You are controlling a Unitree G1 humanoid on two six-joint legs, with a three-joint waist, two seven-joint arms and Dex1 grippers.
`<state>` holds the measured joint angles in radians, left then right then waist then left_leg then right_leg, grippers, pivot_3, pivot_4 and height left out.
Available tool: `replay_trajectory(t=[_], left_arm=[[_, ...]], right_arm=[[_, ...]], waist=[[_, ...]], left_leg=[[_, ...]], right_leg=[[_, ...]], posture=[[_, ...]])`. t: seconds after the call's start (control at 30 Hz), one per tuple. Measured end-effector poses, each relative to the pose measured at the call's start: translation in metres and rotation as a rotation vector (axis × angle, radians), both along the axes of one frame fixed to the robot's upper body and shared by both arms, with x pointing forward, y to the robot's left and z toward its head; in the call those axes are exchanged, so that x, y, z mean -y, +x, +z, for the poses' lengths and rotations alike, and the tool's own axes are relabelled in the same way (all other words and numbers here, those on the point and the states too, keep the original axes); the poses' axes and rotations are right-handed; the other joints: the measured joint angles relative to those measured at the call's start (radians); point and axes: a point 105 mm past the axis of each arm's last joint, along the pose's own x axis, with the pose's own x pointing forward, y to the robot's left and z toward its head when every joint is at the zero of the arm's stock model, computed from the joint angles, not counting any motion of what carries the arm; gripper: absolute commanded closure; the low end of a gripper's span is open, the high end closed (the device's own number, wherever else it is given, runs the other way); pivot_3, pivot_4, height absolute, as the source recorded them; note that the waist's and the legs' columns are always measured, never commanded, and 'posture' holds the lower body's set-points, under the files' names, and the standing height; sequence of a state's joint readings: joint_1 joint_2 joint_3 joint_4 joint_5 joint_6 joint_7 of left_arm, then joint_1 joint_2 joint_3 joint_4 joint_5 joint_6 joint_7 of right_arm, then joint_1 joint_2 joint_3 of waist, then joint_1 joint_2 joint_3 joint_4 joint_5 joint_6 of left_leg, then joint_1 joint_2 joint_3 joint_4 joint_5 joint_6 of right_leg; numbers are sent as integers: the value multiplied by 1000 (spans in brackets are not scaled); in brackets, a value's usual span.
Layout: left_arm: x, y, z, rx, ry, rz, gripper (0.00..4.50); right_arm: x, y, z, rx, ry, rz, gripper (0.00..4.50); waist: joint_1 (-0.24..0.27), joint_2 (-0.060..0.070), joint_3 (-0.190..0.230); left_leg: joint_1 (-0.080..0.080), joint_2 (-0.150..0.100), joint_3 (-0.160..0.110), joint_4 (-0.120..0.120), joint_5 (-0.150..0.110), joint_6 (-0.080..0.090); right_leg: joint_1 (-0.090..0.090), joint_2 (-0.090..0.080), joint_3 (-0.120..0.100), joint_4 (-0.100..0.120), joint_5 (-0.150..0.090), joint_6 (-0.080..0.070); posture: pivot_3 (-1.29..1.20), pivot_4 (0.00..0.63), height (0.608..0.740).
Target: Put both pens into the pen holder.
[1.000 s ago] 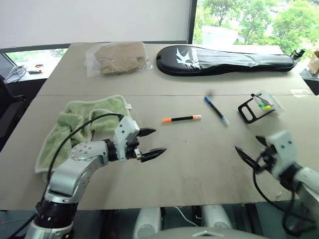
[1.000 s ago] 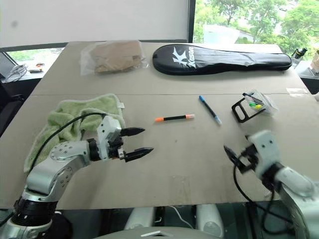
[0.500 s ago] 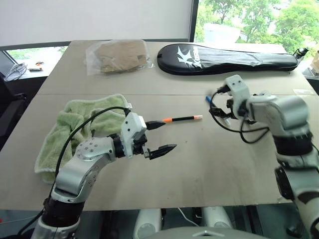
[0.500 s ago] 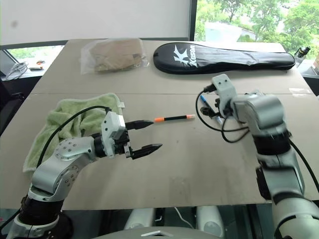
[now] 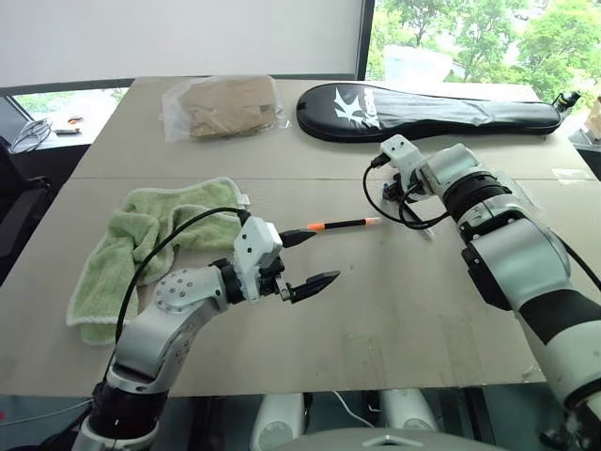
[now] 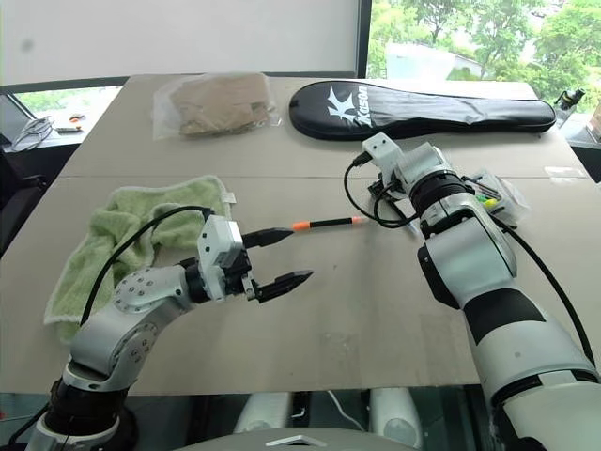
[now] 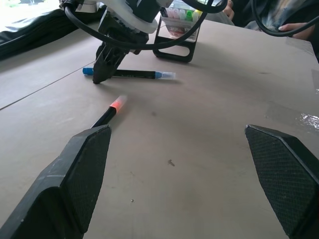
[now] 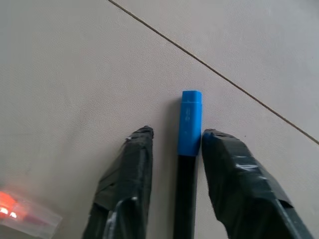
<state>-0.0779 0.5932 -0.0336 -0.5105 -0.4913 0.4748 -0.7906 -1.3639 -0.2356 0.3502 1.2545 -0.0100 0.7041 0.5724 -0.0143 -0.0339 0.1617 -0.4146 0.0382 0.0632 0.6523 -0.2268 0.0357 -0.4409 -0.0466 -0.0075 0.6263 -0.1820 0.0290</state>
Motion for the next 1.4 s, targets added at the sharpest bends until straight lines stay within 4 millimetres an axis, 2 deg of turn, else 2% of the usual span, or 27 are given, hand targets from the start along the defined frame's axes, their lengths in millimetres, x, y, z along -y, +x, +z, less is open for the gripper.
replay_trajectory(t=[0.03, 0.23, 0.33, 0.4, 0.43, 0.47, 0.5, 0.57, 0.63, 0.7, 0.77, 0.83, 0.97, 1.07, 1.13, 1.3, 1.4], left_arm=[[-2, -1, -2, -6, -1, 14, 0], [-6, -3, -2, -4, -3, 43, 0], [-4, 0, 4, 11, -17, 35, 0], [0, 6, 13, 37, -32, 24, 0], [1, 11, 19, 52, -36, 21, 0], [1, 13, 20, 56, -39, 22, 0], [3, 17, 22, 56, -46, 20, 0], [9, 25, 23, 54, -58, 10, 0], [12, 30, 23, 49, -60, 6, 0], [19, 39, 26, 78, -52, -5, 0], [24, 46, 29, 104, -55, -20, 0], [32, 48, 34, 118, -64, -56, 0], [39, 48, 37, 128, -75, -112, 0], [41, 47, 35, 125, -79, -140, 0], [43, 45, 36, 131, -82, -160, 0], [45, 47, 43, 153, -87, -165, 0], [45, 48, 44, 154, -88, -159, 0]], right_arm=[[3, 0, 0, 1, -3, 0, 4453], [22, -1, 2, -32, 20, -32, 4453], [32, -2, 13, -46, 156, -87, 4453], [34, 1, 37, -19, 290, -106, 4453], [36, 3, 62, 26, 366, -103, 4453], [37, 5, 75, 55, 392, -98, 4453], [42, 4, 102, 114, 453, -95, 4453], [55, -5, 153, 281, 568, -64, 4453], [57, -22, 175, 382, 665, -15, 4453], [64, -43, 174, 472, 684, -5, 4453], [64, -58, 157, 550, 686, -21, 4453], [68, -67, 147, 636, 661, -51, 4453], [82, -80, 157, 852, 535, -72, 4453], [94, -83, 148, 924, 384, -84, 4453], [96, -83, 142, 946, 352, -87, 4453], [102, -85, 144, 1007, 256, -56, 4453], [108, -82, 123, 973, 191, -40, 4453]], waist=[[2, 0, 0], [6, 0, 0], [5, 2, 1], [3, 4, 3], [2, 6, 3], [2, 6, 3], [2, 6, 4], [5, 5, 3], [6, 4, 2], [11, 4, 2], [9, 4, 2], [4, 5, 2], [0, 5, 2], [0, 5, 2], [0, 5, 2], [2, 5, 2], [3, 5, 2]], left_leg=[[0, 0, -1, 1, 0, 0], [-1, 0, -1, 1, 0, 0], [-4, 0, -1, 0, 0, 0], [-5, -1, 0, 0, 0, 0], [-5, -1, 0, -1, 0, 0], [-5, -1, 0, -1, 0, 0], [-4, 0, 0, -2, 0, 0], [-5, 0, -2, -2, 0, 0], [-5, 0, -3, -3, 0, 0], [-5, 0, -3, -2, 0, 0], [-5, 0, -2, -2, 0, 0], [-6, -1, 0, -1, 0, 0], [-3, -1, 1, 0, 0, 0], [-2, -1, 1, 0, 0, 0], [-2, -1, 2, 0, 0, 0], [-2, -1, 2, 0, 0, 0], [-2, -1, 2, 0, 0, 0]], right_leg=[[1, 0, 0, 0, 0, 0], [2, -2, -1, 0, 0, 0], [0, -1, -2, -1, 0, 1], [-2, -1, -1, -1, 2, 4], [-2, 0, -1, -1, 2, 4], [-2, 0, -2, -1, 2, 4], [-2, 0, -2, -1, 2, 4], [-2, 0, -3, -1, 1, 5], [-1, 0, -4, -1, 1, 6], [-1, 0, -5, -1, 1, 6], [-2, 0, -3, 0, 1, 6], [-2, 0, -1, 0, 1, 7], [-1, 0, 0, 0, 1, 7], [0, 0, 0, 0, 1, 7], [-1, 0, 1, 0, 1, 7], [0, 1, 1, 0, 1, 7], [0, 0, 1, -1, 1, 7]], posture=[[0, 150, 740], [0, 150, 740], [0, 150, 740], [0, 150, 740], [0, 150, 740], [0, 150, 740], [0, 150, 740], [0, 150, 740], [0, 150, 740], [0, 150, 740], [0, 150, 740], [0, 150, 740], [0, 150, 740], [0, 150, 740], [0, 150, 740], [0, 150, 740], [0, 150, 740]])
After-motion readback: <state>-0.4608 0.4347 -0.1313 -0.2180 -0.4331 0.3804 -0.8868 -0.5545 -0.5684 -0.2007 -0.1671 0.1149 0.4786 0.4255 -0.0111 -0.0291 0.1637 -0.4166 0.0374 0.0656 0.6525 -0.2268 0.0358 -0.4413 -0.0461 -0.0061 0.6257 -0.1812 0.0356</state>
